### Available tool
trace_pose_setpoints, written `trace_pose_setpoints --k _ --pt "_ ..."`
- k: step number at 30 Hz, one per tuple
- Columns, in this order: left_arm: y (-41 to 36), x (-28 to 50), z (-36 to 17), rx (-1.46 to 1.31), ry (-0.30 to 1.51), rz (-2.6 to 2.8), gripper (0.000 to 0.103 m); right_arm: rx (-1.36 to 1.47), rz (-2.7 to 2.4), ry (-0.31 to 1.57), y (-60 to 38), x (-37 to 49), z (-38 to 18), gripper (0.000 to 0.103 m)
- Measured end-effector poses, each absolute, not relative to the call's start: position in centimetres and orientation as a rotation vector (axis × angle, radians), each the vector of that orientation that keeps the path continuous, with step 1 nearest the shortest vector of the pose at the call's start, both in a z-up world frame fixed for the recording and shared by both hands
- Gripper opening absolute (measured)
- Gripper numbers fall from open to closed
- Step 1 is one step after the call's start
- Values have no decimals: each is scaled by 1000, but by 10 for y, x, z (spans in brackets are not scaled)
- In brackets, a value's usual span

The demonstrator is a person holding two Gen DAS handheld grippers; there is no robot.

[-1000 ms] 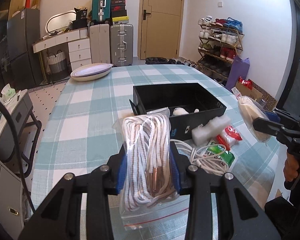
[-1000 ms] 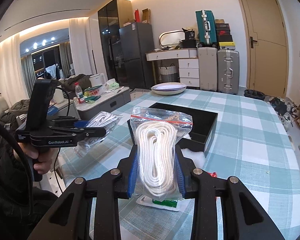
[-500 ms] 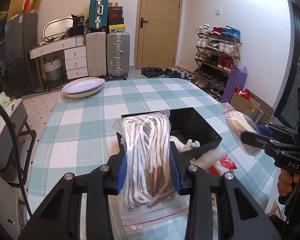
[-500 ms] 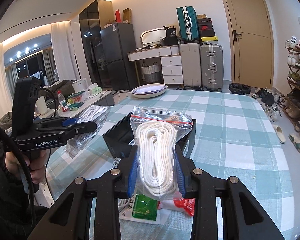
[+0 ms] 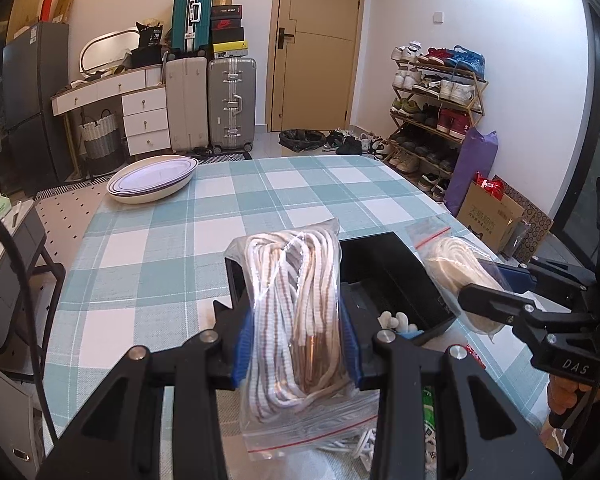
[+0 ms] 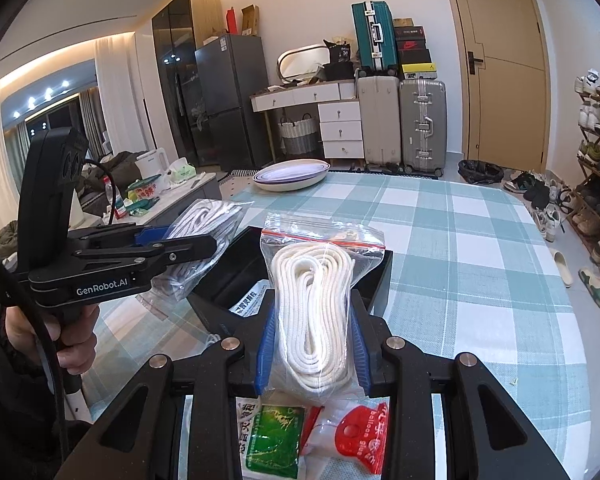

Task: Organize soft objects

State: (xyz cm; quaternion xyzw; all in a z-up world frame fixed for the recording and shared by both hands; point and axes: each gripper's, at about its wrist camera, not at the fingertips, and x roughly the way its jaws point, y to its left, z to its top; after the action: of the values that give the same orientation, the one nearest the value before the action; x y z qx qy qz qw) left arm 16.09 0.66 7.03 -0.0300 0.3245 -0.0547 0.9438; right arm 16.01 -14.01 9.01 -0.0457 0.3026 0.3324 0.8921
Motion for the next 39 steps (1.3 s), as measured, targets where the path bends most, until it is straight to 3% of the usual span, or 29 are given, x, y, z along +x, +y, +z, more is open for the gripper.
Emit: trace_pose_setpoints --k 36,39 --pt "-15 217 22 74 781 -102 39 -284 642 737 -86 227 40 33" --pt "-9 214 26 37 779 -116 43 -250 673 702 -94 223 48 40"
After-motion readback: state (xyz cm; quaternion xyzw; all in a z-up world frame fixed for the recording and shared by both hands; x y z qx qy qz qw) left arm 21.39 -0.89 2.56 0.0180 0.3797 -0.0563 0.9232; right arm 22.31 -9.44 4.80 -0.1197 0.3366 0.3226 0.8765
